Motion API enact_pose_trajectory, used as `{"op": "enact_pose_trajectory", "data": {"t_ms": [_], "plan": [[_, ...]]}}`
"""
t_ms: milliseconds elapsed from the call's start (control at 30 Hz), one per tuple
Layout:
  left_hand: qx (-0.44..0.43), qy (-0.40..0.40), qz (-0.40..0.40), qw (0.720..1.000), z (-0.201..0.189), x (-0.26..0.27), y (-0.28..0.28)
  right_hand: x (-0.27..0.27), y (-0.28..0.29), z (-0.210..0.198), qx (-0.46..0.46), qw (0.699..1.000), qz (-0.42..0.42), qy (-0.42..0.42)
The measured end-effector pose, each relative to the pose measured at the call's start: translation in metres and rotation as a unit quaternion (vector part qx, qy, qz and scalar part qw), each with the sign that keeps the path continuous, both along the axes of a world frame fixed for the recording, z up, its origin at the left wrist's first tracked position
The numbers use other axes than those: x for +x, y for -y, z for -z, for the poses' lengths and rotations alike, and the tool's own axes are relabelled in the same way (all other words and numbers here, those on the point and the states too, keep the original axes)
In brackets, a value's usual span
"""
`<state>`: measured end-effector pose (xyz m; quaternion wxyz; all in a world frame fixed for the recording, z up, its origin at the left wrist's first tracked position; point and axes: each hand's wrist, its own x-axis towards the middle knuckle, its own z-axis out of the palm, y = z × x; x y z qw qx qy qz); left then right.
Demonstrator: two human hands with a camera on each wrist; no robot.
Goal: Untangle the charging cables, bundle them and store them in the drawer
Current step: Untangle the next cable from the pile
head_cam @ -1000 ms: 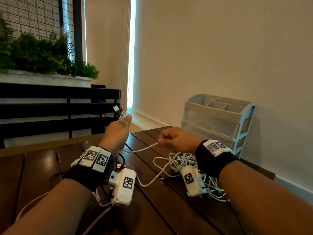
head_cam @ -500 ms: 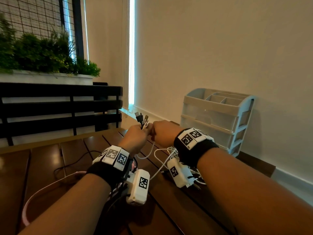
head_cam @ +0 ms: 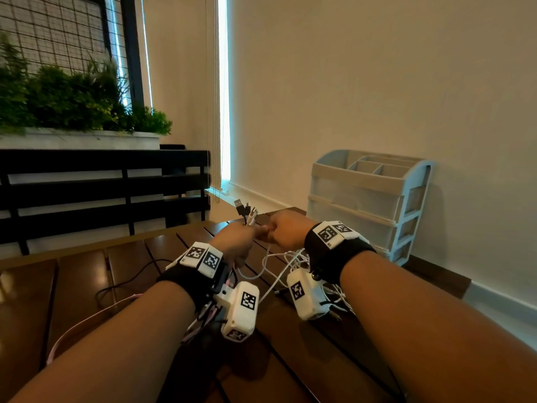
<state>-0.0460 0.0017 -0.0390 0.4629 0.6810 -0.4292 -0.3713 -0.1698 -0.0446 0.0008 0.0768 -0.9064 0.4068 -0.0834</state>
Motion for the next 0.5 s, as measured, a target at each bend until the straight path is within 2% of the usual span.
{"op": "enact_pose_trajectory", "data": {"t_ms": [167,367,500], "plan": [[0.035,-0.083,-0.015,0.996,-0.002,0.017,-0.002,-0.011,-0.002,0.001,0.023,0.998,-0.047,-0.029],[-0.014,-0.195,-0.053,0.979,-0.003,0.031,-0.002,-0.010,-0.008,0.001,-0.023,0.984,-0.073,-0.163],[-0.051,-0.224,-0.056,0.972,-0.011,0.036,-0.002,-0.008,-0.012,0.000,-0.052,0.970,-0.099,-0.217]]}}
